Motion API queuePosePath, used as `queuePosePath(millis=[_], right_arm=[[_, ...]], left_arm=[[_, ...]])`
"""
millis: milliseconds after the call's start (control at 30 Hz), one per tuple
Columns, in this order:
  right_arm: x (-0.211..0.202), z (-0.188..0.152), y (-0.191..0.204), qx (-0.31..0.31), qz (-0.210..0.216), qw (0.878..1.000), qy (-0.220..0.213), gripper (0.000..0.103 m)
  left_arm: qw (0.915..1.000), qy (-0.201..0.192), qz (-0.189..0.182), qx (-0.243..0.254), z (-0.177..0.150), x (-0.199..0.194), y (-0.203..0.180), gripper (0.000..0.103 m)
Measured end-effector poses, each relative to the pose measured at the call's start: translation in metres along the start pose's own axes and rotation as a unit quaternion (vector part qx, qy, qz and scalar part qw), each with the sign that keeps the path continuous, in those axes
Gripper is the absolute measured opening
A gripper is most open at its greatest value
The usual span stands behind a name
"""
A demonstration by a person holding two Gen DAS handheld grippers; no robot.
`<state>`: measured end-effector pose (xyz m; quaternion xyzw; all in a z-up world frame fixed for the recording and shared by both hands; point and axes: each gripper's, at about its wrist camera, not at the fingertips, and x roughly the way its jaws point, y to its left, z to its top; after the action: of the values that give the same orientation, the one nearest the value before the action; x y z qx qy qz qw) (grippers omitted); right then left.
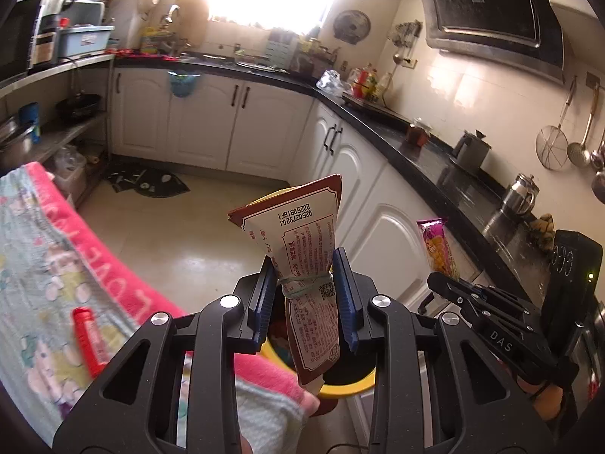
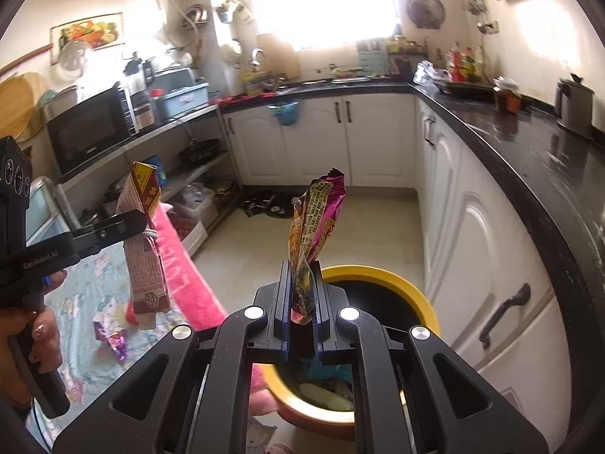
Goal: Collect trash
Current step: 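Carry the snack box and gold wrapper over the yellow-rimmed bin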
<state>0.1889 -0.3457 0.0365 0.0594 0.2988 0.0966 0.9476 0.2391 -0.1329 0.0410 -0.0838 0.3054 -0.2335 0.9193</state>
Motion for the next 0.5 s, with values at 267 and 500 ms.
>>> queuePosePath(millis=[267, 500], right_arm=[[0.037, -0.014, -0.033, 0.025, -0.021, 0.999, 0.041, 0.009], [0.080, -0.040, -0.049, 0.044, -0.028, 0.994, 0.098, 0.009]], left_arm=[[0.9988, 0.040, -0.027, 0.002, -0.005, 0.069, -0.010, 0.023], [0.9959, 0.084, -0.034, -0.006, -0.014, 0.120, -0.005, 0.024]])
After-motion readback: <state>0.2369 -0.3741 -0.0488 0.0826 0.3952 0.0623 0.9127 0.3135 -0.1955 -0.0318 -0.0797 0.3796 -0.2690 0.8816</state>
